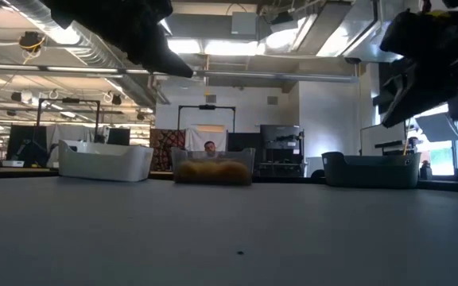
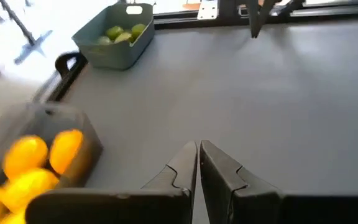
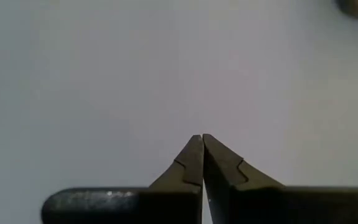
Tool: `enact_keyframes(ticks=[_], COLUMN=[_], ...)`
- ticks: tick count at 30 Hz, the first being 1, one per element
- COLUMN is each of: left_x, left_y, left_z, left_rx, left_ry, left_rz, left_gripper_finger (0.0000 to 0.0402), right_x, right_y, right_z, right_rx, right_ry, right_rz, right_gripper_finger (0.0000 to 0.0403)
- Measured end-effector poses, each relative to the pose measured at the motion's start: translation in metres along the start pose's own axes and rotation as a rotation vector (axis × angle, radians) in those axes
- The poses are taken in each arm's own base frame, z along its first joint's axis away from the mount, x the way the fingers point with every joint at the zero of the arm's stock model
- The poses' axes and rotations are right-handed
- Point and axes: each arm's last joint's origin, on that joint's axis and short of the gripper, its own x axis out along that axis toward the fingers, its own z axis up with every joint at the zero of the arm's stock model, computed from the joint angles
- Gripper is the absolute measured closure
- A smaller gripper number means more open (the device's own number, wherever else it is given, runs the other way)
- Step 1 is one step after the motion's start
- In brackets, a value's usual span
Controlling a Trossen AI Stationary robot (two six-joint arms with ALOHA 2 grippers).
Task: Sort produce into baskets
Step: Return to Home Position
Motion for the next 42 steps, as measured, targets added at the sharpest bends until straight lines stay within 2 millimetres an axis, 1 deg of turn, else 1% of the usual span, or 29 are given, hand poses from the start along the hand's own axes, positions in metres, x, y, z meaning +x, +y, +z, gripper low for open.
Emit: enact_keyframes(ticks=[1,3,6,8,10,14,17,21,24,26,28,31,36,42], left_x=[0.000,0.000,0.000,0.001,0.002,-0.001,-0.008,-0.024,-0.032,-0.038,-0.041,-0.045,-0.057,-0.071], left_y=[0.000,0.000,0.000,-0.001,0.001,0.012,0.013,0.012,0.012,0.012,0.011,0.007,0.004,0.003], left_z=[0.000,0.000,0.000,-0.002,-0.012,-0.033,-0.048,-0.059,-0.068,-0.070,-0.076,-0.083,-0.095,-0.116], left_rx=[-0.038,-0.054,0.009,0.072,0.093,0.009,-0.032,-0.082,-0.144,-0.183,-0.193,-0.182,-0.206,-0.234], left_ry=[0.001,-0.003,-0.002,-0.026,-0.034,-0.091,-0.160,-0.279,-0.307,-0.336,-0.307,-0.295,-0.341,-0.438], left_rz=[0.001,0.000,-0.013,-0.062,-0.102,-0.085,-0.088,-0.081,-0.087,-0.091,-0.095,-0.113,-0.133,-0.146], left_gripper_finger=[0.0385,0.0385,0.0384,0.0384,0.0384,0.0384,0.0384,0.0384,0.0384,0.0384,0.0384,0.0384,0.0384,0.0384], right_x=[-0.002,-0.006,-0.012,-0.017,-0.022,-0.037,-0.047,-0.053,-0.053,-0.051,-0.048,-0.041,-0.030,-0.029], right_y=[-0.004,-0.013,-0.024,-0.030,-0.036,-0.046,-0.052,-0.057,-0.058,-0.059,-0.059,-0.059,-0.058,-0.060], right_z=[-0.001,-0.006,-0.011,-0.014,-0.018,-0.026,-0.032,-0.043,-0.051,-0.056,-0.060,-0.063,-0.066,-0.066], right_rx=[0.004,0.013,0.027,0.034,0.046,0.070,0.090,0.100,0.104,0.109,0.110,0.120,0.129,0.130], right_ry=[-0.030,-0.073,-0.150,-0.192,-0.234,-0.359,-0.452,-0.577,-0.671,-0.717,-0.732,-0.731,-0.824,-0.837], right_rz=[0.015,0.047,0.101,0.120,0.126,0.157,0.183,0.209,0.231,0.240,0.237,0.200,0.206,0.149], right_gripper_finger=[0.0396,0.0393,0.0395,0.0399,0.0400,0.0397,0.0399,0.0400,0.0399,0.0399,0.0399,0.0398,0.0398,0.0398])
